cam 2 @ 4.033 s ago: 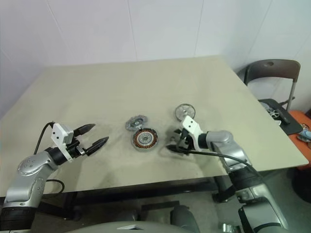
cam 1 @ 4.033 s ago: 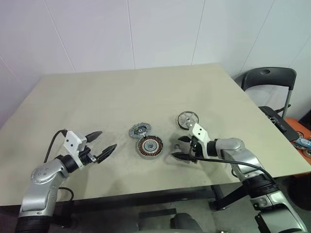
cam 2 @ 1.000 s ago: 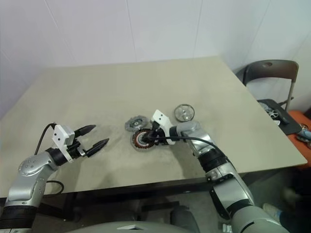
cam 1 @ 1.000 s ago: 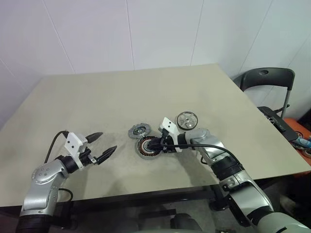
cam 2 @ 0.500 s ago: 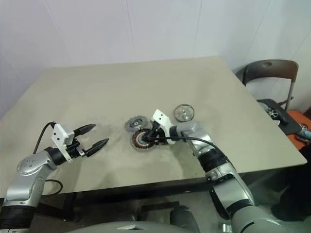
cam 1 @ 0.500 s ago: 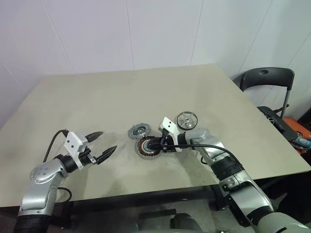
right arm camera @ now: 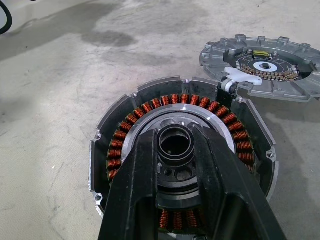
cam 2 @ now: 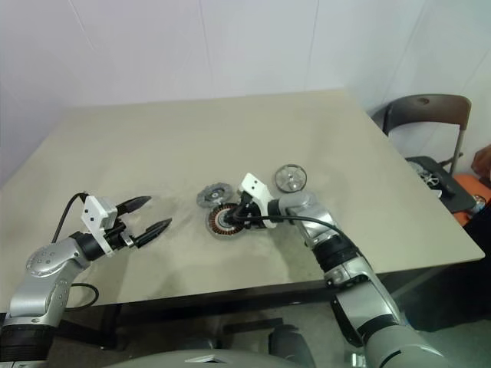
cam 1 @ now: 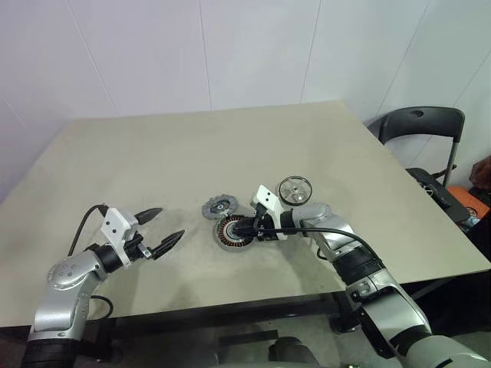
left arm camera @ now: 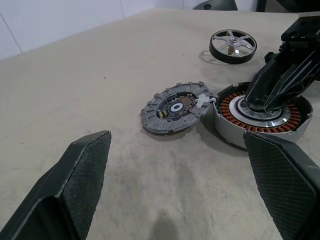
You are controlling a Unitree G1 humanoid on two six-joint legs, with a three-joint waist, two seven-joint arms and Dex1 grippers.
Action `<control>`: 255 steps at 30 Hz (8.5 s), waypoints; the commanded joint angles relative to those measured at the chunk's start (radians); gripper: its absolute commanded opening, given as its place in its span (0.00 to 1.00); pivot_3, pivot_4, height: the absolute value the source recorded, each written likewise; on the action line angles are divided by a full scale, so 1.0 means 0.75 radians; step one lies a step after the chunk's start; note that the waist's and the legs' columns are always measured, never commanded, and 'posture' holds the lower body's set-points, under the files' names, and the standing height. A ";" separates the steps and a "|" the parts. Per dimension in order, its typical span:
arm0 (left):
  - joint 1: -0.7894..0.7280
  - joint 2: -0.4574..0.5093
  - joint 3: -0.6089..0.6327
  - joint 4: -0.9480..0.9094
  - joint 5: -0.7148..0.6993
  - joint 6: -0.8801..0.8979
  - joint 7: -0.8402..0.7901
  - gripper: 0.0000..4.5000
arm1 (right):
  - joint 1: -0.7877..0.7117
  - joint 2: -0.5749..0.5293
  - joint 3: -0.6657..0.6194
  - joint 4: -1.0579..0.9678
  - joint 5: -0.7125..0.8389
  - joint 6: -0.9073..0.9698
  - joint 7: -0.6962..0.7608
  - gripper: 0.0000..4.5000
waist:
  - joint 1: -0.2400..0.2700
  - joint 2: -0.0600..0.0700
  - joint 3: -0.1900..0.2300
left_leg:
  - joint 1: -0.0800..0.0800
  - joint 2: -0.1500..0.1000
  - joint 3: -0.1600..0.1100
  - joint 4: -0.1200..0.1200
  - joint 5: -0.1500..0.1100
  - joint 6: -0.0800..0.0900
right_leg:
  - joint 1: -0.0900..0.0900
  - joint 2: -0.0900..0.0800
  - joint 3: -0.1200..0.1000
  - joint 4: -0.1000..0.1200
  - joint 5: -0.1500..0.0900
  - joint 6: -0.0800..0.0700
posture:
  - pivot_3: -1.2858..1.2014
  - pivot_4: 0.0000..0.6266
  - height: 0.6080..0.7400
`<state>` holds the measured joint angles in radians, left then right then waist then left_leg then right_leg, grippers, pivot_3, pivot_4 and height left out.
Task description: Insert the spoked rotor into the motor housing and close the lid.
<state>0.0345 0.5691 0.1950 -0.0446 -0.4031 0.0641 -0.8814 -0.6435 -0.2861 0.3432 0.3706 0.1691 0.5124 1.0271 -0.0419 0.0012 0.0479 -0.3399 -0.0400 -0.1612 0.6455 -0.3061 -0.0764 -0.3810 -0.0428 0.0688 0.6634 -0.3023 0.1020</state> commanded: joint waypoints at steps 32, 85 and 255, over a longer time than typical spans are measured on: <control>-0.057 -0.002 -0.002 -0.013 0.003 -0.005 -0.002 1.00 | -0.033 -0.053 -0.080 -0.259 0.075 0.125 -0.001 0.54 | 0.001 0.001 0.001 | -0.001 0.000 0.000 -0.001 0.000 0.000 | -0.001 0.000 0.000 -0.001 0.000 0.000 | 0.52 0.00 1.00; -0.056 -0.010 -0.010 -0.037 0.009 -0.006 0.005 1.00 | -0.032 0.040 -0.143 -0.131 0.108 0.127 -0.075 0.01 | 0.000 0.002 0.001 | -0.002 0.000 0.000 -0.002 0.000 0.000 | -0.003 0.000 0.000 -0.001 0.000 0.000 | 0.52 0.00 1.00; -0.120 -0.379 0.298 0.123 -1.755 1.295 1.277 0.34 | 0.213 -0.485 -0.291 -0.370 0.040 -0.335 0.053 1.00 | 0.069 0.003 0.002 | -0.003 -0.001 0.004 0.002 0.002 0.001 | 0.000 -0.002 0.003 -0.005 0.000 0.002 | 0.52 0.00 1.00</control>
<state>-0.0630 0.2875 0.4079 0.0833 -1.6715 1.0376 0.0546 -0.4546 -0.6537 0.1431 0.0985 0.1980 0.2748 1.0719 0.0097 0.0036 0.0497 -0.3419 -0.0410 -0.1580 0.6467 -0.3046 -0.0757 -0.3811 -0.0443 0.0714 0.6599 -0.3024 0.1033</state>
